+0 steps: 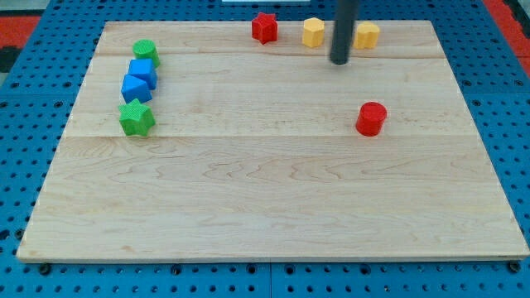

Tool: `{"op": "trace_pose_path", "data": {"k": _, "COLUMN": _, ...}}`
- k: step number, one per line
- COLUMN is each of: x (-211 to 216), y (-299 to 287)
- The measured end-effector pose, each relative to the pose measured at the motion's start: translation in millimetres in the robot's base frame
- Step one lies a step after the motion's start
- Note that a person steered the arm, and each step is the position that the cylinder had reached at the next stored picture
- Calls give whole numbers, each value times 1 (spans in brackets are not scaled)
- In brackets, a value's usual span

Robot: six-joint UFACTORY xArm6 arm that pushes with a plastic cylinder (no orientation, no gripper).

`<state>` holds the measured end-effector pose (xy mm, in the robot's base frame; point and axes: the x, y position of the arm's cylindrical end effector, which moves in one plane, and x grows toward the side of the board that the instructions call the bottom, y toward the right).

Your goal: Move the green star diagonal to the red star

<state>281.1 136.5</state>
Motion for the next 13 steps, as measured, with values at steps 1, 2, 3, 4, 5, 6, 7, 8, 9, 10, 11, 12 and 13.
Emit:
{"op": "trace_pose_path", "data": {"k": 1, "x": -22, "y": 25}}
{"op": "trace_pose_path", "data": {"k": 2, "x": -27, "y": 71}}
{"op": "trace_pose_path", "data": {"k": 3, "x": -30, "y": 81}}
{"op": "trace_pose_path", "data": {"k": 4, "x": -7, "y": 76}}
{"op": "trace_pose_path", "data": {"k": 5, "x": -28, "y": 70}}
{"op": "trace_pose_path", "data": {"k": 6, "x": -40, "y": 52}}
{"op": "trace_pose_path", "data": {"k": 7, "x": -10, "y": 70}}
{"op": "trace_pose_path", "data": {"k": 8, "x": 62, "y": 3}}
{"op": "trace_pose_path", "data": {"k": 9, "x": 110, "y": -93}}
{"op": "trace_pose_path", "data": {"k": 10, "x": 171, "y": -150}}
{"op": "trace_pose_path", "data": {"k": 11, "x": 252, "y": -215}}
{"op": "trace_pose_path", "data": {"k": 12, "x": 228, "y": -342}}
{"op": "trace_pose_path", "data": {"k": 13, "x": 171, "y": -383}}
